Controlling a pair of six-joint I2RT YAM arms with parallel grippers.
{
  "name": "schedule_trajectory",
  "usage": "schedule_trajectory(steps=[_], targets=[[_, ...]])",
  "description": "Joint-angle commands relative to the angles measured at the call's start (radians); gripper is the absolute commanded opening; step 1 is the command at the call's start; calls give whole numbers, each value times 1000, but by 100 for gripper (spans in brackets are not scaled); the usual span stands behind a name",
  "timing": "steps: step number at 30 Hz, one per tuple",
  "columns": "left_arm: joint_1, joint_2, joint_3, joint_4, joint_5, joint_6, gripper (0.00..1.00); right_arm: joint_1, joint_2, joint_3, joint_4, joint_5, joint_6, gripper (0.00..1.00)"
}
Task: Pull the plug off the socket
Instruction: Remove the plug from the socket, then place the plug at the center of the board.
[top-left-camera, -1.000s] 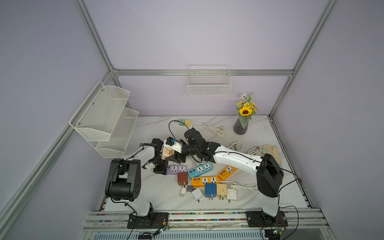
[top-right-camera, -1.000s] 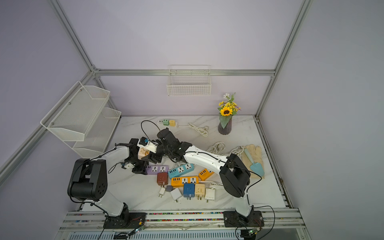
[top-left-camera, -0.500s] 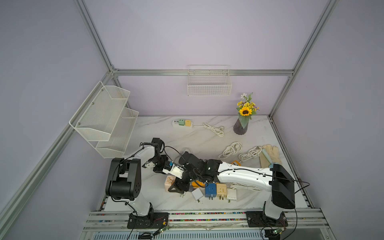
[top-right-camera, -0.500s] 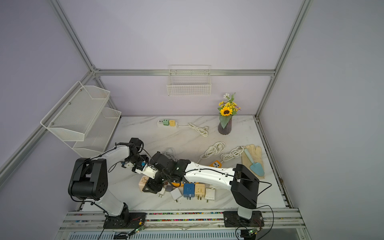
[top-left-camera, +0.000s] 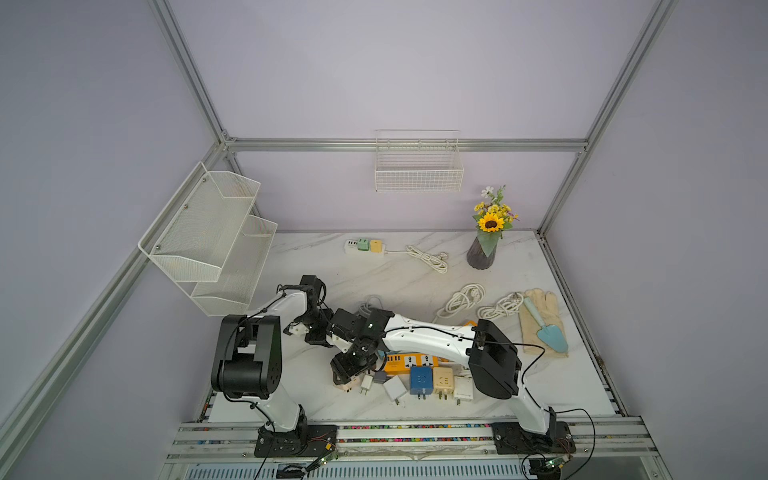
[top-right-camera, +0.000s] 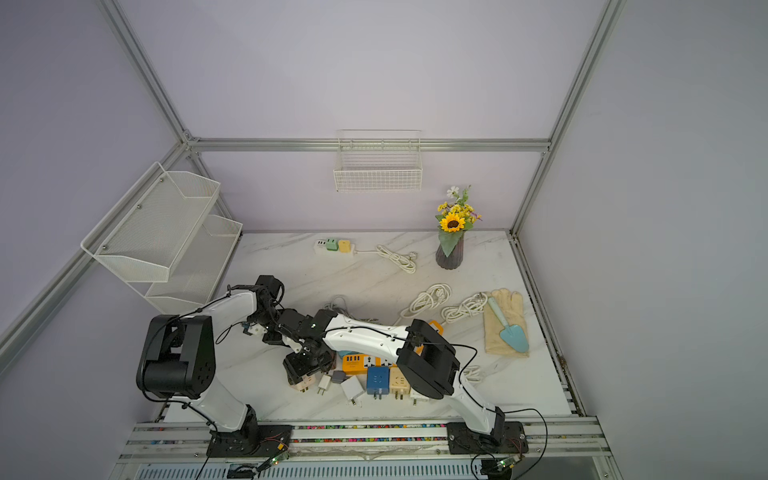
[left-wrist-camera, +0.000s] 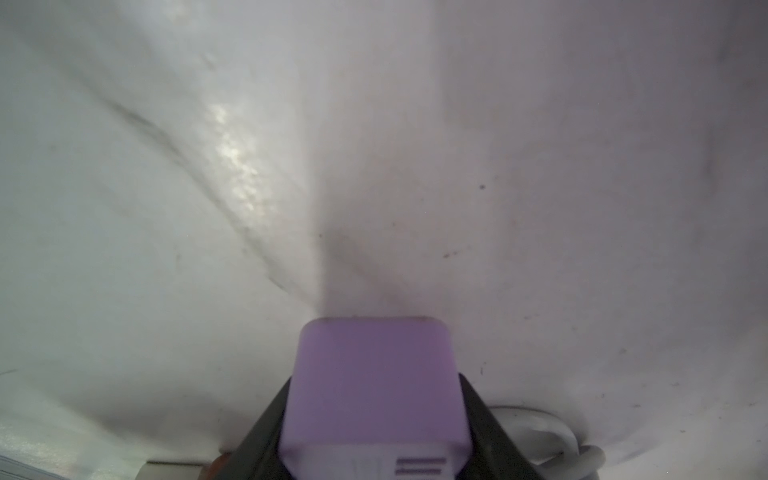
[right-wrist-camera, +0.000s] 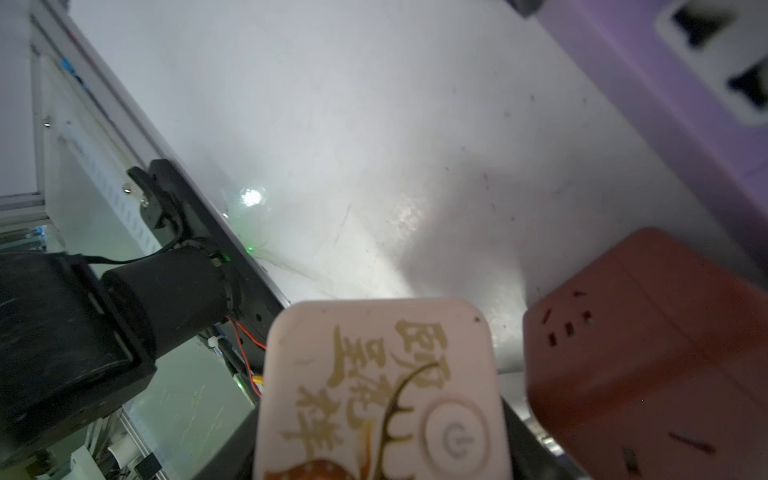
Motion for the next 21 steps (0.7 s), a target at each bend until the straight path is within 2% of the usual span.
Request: schedule_trajectory(steps=[1,14,19,21], targets=[[37,90,-35,158,-178,48,0,1,25,84,-153,5,73,33],[58,86,-39,149,-172,68,0,-1,167,245,-224,34,105,50],[59,85,-42,147,-163,71,0,-18,197,276,-217,34,126,50],[58,85,-43,148,-158,74,0,-24,202,287,-212,35,134,54]])
